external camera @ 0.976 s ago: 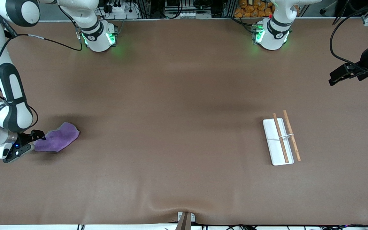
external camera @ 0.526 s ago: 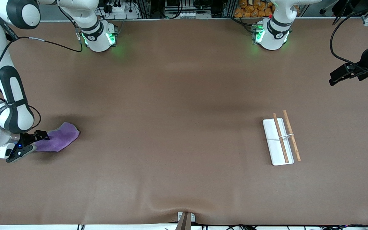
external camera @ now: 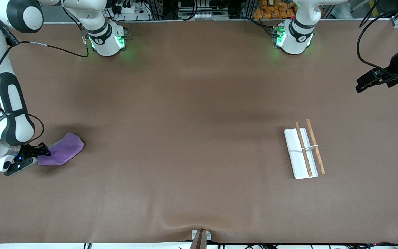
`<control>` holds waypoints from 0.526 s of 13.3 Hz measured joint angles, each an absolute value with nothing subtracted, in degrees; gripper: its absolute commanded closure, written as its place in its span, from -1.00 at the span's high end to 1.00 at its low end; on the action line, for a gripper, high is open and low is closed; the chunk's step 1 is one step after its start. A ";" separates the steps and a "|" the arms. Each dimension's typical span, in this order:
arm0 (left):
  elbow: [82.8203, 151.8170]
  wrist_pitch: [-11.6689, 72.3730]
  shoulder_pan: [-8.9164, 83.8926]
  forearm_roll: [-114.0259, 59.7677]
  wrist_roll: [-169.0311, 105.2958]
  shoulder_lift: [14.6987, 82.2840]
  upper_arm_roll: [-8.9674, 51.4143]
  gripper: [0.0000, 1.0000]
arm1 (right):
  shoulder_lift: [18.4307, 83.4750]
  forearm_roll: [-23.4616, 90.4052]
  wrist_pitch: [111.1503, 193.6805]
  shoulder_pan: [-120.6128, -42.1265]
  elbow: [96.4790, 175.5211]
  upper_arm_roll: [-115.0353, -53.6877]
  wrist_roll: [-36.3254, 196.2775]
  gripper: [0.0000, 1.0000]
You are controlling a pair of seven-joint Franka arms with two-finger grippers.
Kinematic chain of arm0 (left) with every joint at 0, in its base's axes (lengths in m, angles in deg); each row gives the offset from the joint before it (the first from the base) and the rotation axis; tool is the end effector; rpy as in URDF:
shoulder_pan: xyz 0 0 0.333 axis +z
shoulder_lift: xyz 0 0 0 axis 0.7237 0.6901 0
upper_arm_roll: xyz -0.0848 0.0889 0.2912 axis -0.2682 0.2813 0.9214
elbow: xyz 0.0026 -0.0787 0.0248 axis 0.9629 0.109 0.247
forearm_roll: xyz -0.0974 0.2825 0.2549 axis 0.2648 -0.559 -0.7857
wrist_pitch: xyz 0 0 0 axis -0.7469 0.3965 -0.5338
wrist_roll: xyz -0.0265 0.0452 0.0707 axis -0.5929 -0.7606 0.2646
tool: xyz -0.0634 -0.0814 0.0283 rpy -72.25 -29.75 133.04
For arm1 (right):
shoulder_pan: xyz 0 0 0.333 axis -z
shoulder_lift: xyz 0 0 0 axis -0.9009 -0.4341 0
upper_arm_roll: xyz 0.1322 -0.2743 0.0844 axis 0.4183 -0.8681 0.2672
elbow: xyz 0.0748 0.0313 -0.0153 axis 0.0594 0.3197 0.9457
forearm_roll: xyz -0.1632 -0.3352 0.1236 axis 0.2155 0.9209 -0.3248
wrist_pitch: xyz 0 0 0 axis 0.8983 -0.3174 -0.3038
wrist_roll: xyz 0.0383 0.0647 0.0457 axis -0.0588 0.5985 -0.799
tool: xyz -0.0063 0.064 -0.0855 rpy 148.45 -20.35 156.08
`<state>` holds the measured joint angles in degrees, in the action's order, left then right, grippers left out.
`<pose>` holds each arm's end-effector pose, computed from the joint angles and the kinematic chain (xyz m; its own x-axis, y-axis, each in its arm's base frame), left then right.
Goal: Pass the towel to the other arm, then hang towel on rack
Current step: 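Lift the purple towel off the table with the right gripper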
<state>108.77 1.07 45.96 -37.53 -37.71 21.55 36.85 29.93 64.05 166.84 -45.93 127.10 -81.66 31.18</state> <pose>0.5422 -0.0261 0.6256 0.9863 0.1622 -0.0296 0.1612 -0.9864 -0.0328 0.6480 -0.2422 0.1771 0.8727 0.4882 -0.0110 0.4852 -0.8695 -0.0923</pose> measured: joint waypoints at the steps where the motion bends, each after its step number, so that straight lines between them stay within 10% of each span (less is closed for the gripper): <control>1: 108.77 1.08 45.91 -37.53 -37.71 21.64 36.84 1.00 | 29.93 63.91 166.66 -45.89 127.08 -81.65 31.18 -1.00; 7: 108.78 1.12 45.88 -37.53 -37.71 21.74 36.82 1.00 | 30.17 63.79 162.23 -46.08 123.99 -81.04 31.17 -1.00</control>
